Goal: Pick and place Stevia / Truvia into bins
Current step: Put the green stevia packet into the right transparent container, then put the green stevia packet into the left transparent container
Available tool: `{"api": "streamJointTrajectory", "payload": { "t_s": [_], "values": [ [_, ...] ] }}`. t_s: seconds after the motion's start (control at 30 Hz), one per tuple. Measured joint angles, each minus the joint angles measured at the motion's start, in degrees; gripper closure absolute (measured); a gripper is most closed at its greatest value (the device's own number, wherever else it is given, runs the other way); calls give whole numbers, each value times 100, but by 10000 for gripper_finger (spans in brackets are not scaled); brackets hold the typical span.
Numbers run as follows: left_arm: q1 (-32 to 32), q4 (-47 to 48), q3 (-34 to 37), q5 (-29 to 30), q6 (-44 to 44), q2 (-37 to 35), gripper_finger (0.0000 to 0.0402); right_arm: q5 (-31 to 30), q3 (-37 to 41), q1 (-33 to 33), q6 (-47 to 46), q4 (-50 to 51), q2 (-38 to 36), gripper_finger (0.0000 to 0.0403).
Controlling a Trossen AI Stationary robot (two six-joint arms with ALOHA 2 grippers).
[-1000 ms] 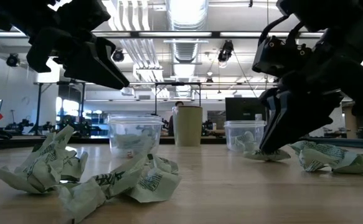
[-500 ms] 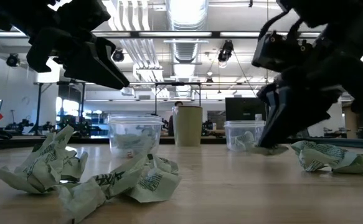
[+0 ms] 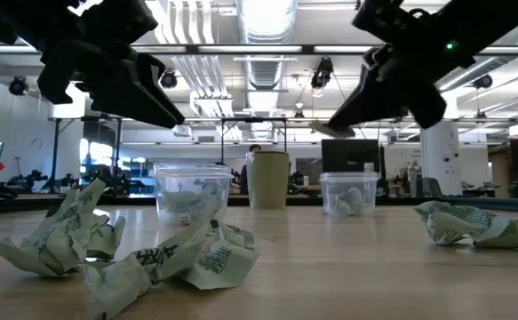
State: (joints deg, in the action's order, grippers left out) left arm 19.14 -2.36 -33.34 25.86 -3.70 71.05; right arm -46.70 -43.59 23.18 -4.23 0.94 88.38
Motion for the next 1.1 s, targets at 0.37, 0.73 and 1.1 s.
{"api": "streamJointTrajectory", "payload": {
  "t_s": [0.37, 0.73, 1.1],
  "values": [
    [4, 1, 0, 0, 0, 0, 283, -569, 7, -801, -929, 1164, -169, 394],
    [3, 10, 0, -1, 0, 0, 283, -486, 26, -1083, -1364, 1494, -166, 388],
    [2, 16, 0, -2, 2, 0, 283, -426, 28, -1084, -1336, 1516, -164, 323]
  ]
}}
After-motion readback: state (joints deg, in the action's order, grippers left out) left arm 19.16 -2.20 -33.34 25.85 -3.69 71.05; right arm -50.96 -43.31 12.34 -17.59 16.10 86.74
